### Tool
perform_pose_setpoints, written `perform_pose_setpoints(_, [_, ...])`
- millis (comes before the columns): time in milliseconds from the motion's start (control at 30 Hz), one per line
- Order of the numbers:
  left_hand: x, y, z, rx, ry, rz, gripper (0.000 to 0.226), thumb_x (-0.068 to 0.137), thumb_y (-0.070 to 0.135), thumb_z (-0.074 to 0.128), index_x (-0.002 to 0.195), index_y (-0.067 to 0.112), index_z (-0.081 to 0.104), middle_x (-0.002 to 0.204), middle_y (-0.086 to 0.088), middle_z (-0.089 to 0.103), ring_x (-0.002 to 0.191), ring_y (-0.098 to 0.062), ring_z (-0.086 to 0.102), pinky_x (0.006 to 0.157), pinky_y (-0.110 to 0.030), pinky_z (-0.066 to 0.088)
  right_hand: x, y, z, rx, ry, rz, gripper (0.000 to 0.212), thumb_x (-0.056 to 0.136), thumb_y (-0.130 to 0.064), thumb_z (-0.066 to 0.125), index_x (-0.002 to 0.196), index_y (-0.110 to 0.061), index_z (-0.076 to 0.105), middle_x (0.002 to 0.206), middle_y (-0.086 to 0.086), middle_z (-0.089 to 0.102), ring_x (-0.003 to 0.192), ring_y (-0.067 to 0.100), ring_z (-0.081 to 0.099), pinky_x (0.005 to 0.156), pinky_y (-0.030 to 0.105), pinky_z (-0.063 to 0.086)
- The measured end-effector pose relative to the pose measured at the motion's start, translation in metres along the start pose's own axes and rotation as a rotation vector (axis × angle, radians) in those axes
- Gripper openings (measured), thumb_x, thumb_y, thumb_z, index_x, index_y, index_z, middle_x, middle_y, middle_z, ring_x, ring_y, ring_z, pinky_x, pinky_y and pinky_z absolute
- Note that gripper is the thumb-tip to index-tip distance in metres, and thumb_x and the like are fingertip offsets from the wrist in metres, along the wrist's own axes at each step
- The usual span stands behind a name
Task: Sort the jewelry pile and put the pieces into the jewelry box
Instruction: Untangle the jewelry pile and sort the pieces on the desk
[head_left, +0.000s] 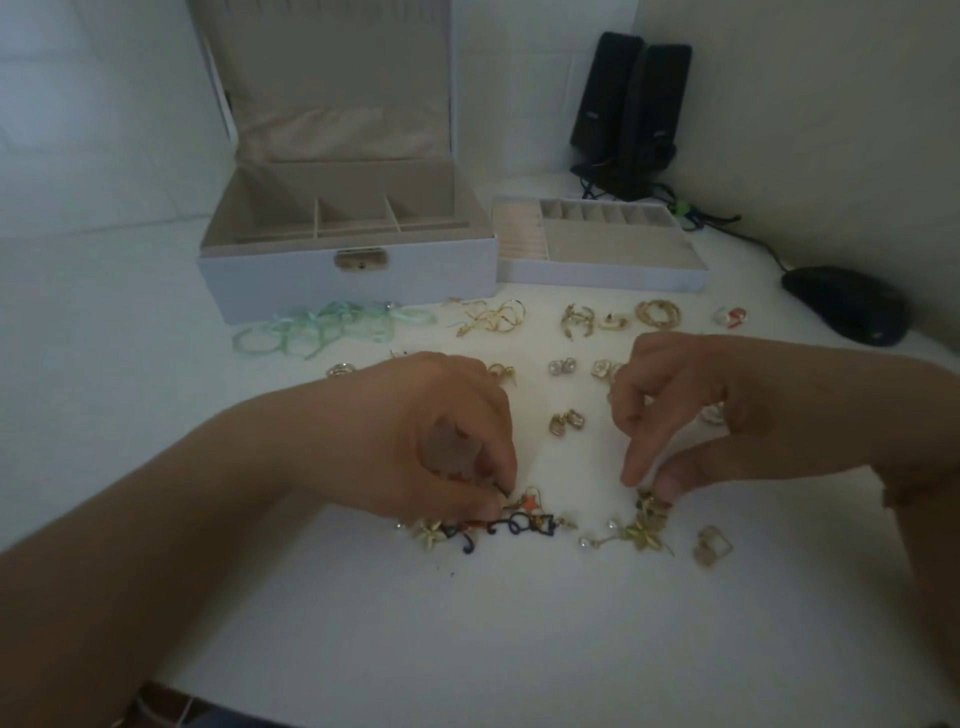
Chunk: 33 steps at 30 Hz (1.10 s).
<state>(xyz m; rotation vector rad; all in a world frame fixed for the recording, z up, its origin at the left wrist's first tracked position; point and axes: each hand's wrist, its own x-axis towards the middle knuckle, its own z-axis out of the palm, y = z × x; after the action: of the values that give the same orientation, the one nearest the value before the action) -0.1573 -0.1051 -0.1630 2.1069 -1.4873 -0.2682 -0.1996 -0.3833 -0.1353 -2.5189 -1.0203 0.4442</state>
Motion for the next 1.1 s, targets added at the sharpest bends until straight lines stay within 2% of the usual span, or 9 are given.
perform_pose_setpoints(167, [-0.002, -0.003, -0.008, -0.078, 0.059, -0.053, 0.012, 0.083, 0.036, 0.076, 0.090, 0.026, 0.078, 0.088, 0.013, 0.072, 0.092, -0.016, 0.065, 0.082, -0.034, 0.052, -0.004, -0.007, -0.003, 0.062, 0.021, -0.021, 0.018, 0.075, -0.050, 0.072, 0.092, -0.044, 0.072, 0.099, -0.014, 0.062, 0.097, 0.014, 0.056, 0.086, 0.028, 0.043])
perform_pose_setpoints(333, [-0.004, -0.007, -0.015, -0.140, 0.223, -0.098, 0.022, 0.079, 0.044, 0.073, 0.088, 0.025, 0.078, 0.086, 0.008, 0.074, 0.084, -0.021, 0.067, 0.077, -0.042, 0.054, 0.003, -0.004, 0.005, 0.034, -0.005, 0.003, 0.017, 0.072, -0.050, 0.075, 0.087, -0.045, 0.072, 0.100, -0.016, 0.062, 0.099, 0.011, 0.055, 0.086, 0.033, 0.046])
perform_pose_setpoints(533, [-0.005, -0.005, -0.018, -0.136, 0.244, -0.161, 0.011, 0.080, 0.037, 0.073, 0.085, 0.027, 0.077, 0.080, 0.009, 0.075, 0.079, -0.009, 0.070, 0.075, -0.016, 0.050, 0.009, -0.006, 0.005, 0.020, 0.084, 0.004, 0.017, 0.074, -0.051, 0.067, 0.085, -0.038, 0.071, 0.096, -0.017, 0.066, 0.101, 0.010, 0.056, 0.089, 0.036, 0.045])
perform_pose_setpoints(667, [-0.004, -0.006, -0.021, -0.126, 0.250, -0.174, 0.015, 0.083, 0.046, 0.070, 0.085, 0.032, 0.076, 0.082, 0.012, 0.075, 0.068, -0.026, 0.064, 0.065, -0.040, 0.048, 0.020, -0.019, 0.007, 0.078, 0.360, -0.057, 0.013, 0.075, -0.044, 0.070, 0.084, -0.035, 0.073, 0.088, -0.018, 0.069, 0.091, 0.010, 0.063, 0.082, 0.033, 0.049])
perform_pose_setpoints(700, [-0.004, -0.007, -0.021, -0.129, 0.267, -0.182, 0.014, 0.083, 0.044, 0.072, 0.086, 0.031, 0.077, 0.081, 0.012, 0.075, 0.066, -0.028, 0.063, 0.063, -0.039, 0.047, 0.026, -0.023, 0.010, 0.110, 0.435, -0.040, 0.012, 0.073, -0.043, 0.072, 0.083, -0.036, 0.073, 0.087, -0.019, 0.070, 0.089, 0.010, 0.063, 0.082, 0.033, 0.049])
perform_pose_setpoints(800, [-0.001, -0.006, -0.016, -0.112, 0.280, -0.237, 0.007, 0.079, 0.029, 0.080, 0.085, 0.025, 0.079, 0.077, 0.013, 0.074, 0.071, -0.006, 0.065, 0.064, -0.017, 0.046, 0.042, -0.029, 0.020, 0.092, 0.559, 0.019, 0.008, 0.073, -0.036, 0.076, 0.078, -0.040, 0.071, 0.082, -0.020, 0.069, 0.086, 0.009, 0.059, 0.079, 0.035, 0.048])
perform_pose_setpoints(900, [-0.001, -0.007, -0.011, 0.053, 0.256, -0.261, 0.009, 0.077, 0.031, 0.083, 0.084, 0.029, 0.078, 0.076, 0.019, 0.070, 0.082, -0.004, 0.064, 0.072, -0.023, 0.049, 0.053, -0.029, 0.028, -0.019, 0.526, 0.098, 0.008, 0.076, -0.036, 0.074, 0.079, -0.042, 0.070, 0.077, -0.023, 0.067, 0.088, 0.004, 0.054, 0.081, 0.034, 0.046])
perform_pose_setpoints(1000, [-0.002, -0.007, -0.010, 0.149, 0.273, -0.220, 0.013, 0.074, 0.035, 0.085, 0.084, 0.031, 0.077, 0.075, 0.025, 0.062, 0.086, -0.005, 0.060, 0.074, -0.014, 0.043, 0.058, -0.028, 0.032, -0.069, 0.502, 0.116, 0.005, 0.078, -0.037, 0.072, 0.081, -0.042, 0.071, 0.074, -0.026, 0.064, 0.085, 0.004, 0.050, 0.080, 0.032, 0.044])
perform_pose_setpoints(1100, [-0.002, -0.006, -0.009, 0.200, 0.257, -0.185, 0.016, 0.073, 0.038, 0.085, 0.084, 0.032, 0.076, 0.076, 0.025, 0.060, 0.087, -0.004, 0.057, 0.081, -0.016, 0.040, 0.061, -0.029, 0.035, -0.103, 0.505, 0.090, 0.006, 0.079, -0.036, 0.072, 0.083, -0.040, 0.072, 0.070, -0.023, 0.061, 0.083, 0.006, 0.049, 0.075, 0.032, 0.044])
